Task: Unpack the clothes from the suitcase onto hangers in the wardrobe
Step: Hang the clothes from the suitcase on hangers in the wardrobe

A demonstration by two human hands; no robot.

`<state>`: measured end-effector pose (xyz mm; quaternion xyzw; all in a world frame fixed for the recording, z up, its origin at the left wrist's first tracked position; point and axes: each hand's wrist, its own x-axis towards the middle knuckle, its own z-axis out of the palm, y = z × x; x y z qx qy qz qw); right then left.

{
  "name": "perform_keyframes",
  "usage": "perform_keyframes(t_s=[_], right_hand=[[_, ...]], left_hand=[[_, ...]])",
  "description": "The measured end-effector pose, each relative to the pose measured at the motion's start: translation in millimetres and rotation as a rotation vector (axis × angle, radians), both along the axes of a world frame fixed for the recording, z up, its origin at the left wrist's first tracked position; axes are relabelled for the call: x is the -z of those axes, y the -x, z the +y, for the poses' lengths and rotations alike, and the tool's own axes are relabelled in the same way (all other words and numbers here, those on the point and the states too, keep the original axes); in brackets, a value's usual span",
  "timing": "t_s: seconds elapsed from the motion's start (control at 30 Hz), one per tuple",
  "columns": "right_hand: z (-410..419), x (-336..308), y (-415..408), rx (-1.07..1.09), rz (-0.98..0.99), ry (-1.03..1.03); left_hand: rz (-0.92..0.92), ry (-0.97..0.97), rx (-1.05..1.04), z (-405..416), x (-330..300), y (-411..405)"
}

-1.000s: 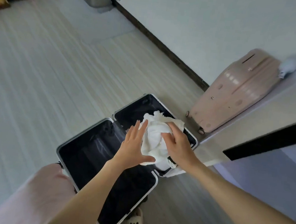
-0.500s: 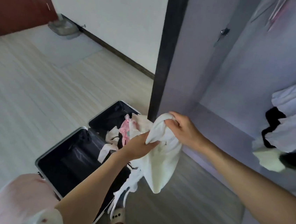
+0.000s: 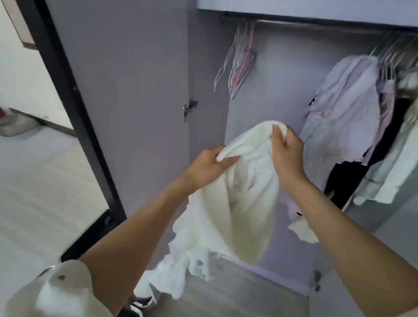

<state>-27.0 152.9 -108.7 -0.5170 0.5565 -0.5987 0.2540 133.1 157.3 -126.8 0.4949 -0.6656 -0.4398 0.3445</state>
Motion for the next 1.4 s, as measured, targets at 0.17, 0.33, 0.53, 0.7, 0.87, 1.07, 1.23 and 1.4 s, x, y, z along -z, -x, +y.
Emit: perform_keyframes(t_s=[0.17, 0.33, 0.53, 0.7, 0.87, 1.07, 1.23, 1.4], right_hand=[[-22, -29, 41, -0.066, 0.079, -0.018], [-57, -23, 60, -0.274, 0.416, -0.314], [-129, -30, 53, -0.018, 0.628, -0.258], [-183, -21, 46, -0.255, 0.671, -0.599], [-240, -2, 36, -0.413, 0.267, -0.747], [-308, 1, 11, -0.132, -0.105, -0.53], [-351, 4, -10, -0.105, -0.152, -0.485], [-378, 15, -17, -0.134, -0.109, -0.498]], left_hand=[[0.178, 0.052, -0.174, -49, -57, 32], [0.212, 0.114, -0.284, -99, -81, 37], [-0.035, 0.287, -0.308, -176, -75, 20], [-0.358, 0.159, -0.199, -232, -56, -1], [-0.299, 0.155, -0.299, -274, -43, -8], [-0.385, 0.28, -0.362, -303, -42, -7], [-0.396, 0.285, -0.407, -317, -38, -12], [-0.395, 0.26, -0.431, -323, -38, -16]])
